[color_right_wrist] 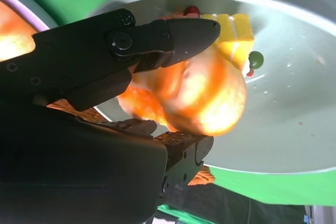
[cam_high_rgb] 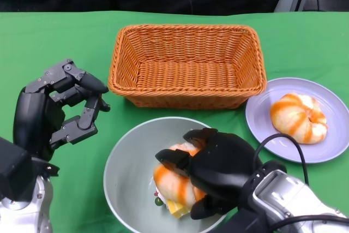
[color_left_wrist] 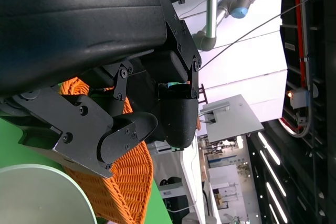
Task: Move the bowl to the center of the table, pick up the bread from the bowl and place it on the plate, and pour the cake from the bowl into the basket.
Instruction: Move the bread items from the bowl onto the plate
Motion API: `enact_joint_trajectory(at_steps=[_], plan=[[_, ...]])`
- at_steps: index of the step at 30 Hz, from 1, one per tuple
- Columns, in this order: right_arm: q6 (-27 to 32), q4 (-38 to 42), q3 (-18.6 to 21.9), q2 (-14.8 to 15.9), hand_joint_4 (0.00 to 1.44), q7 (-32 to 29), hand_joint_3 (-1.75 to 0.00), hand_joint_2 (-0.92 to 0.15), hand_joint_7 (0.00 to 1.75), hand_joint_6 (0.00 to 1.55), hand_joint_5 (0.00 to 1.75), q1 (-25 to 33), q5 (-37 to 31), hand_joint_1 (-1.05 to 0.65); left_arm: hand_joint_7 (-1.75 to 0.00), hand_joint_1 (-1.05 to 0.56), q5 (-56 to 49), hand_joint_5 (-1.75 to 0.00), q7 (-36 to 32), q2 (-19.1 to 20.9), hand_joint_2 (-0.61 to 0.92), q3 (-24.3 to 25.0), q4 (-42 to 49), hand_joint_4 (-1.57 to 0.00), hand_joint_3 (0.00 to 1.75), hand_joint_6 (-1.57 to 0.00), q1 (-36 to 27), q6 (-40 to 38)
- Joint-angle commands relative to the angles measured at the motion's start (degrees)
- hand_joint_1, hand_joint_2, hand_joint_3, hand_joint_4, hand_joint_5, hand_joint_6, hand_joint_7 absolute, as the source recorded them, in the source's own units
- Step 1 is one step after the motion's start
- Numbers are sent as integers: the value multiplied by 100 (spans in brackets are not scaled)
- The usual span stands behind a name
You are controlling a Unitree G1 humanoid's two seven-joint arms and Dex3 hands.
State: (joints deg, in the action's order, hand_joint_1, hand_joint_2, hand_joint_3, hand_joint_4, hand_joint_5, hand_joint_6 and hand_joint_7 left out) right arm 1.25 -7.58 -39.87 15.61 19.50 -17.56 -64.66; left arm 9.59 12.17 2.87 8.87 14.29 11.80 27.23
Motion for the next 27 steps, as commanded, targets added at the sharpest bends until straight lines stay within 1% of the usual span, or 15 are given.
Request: enact_joint_trajectory(at_steps=[1, 4, 10, 15, 18, 19, 22, 24, 25, 27], plan=[[16, 206, -124, -15, 27, 58, -24, -92, 0, 31, 0, 157, -97, -93, -129, -5, 3, -151, -76, 19, 60, 11, -118, -75, 105, -78, -75, 33], [16, 267, -146, -59, 29, 14, -23, -92, 0, 32, 1, 170, -142, -91, -129, -4, 56, -151, -51, 8, 60, 14, -135, -75, 105, -79, -74, -3], [-43, 515, -261, -86, 43, -169, -24, -92, 2, 38, 7, 154, -191, -86, -129, -4, 82, -151, -74, -13, 58, 22, -191, -76, 108, -80, -76, -85], [-35, 575, -272, -113, 49, -117, -22, -92, 3, 41, 8, 169, -125, -82, -128, -3, 114, -150, -59, -35, 59, 28, -261, -76, 109, -80, -91, -174], [-47, 600, -343, -132, 59, -137, -16, -92, 3, 47, 10, 228, -142, -68, -129, -2, 69, -151, -56, -29, 59, 33, -229, -76, 108, -80, -87, -118], [-102, 671, -373, -129, 63, -266, -14, -92, 3, 50, 10, 237, -149, -63, -129, -2, 47, -151, -61, -25, 59, 31, -223, -76, 108, -80, -89, -98], [-264, 902, -411, -129, 71, -648, -10, -92, 3, 54, 10, 237, -90, -57, -130, -2, 33, -151, -67, -27, 59, 27, -239, -76, 108, -79, -96, -97], [-567, 1246, -405, -125, 79, -1272, -7, -92, 4, 61, 10, 215, 31, -51, -130, -3, 70, -151, -46, -36, 59, 27, -245, -76, 108, -79, -96, -107], [-723, 1420, -395, -126, 85, -1560, -8, -92, 5, 68, 11, 196, 98, -43, -129, -3, 69, -151, -47, -38, 59, 25, -247, -76, 108, -79, -96, -108], [-980, 1719, -381, -135, 91, -2017, -7, -92, 5, 73, 11, 134, 203, -37, -129, -3, 60, -151, -59, -42, 59, 22, -256, -76, 108, -79, -99, -112]])
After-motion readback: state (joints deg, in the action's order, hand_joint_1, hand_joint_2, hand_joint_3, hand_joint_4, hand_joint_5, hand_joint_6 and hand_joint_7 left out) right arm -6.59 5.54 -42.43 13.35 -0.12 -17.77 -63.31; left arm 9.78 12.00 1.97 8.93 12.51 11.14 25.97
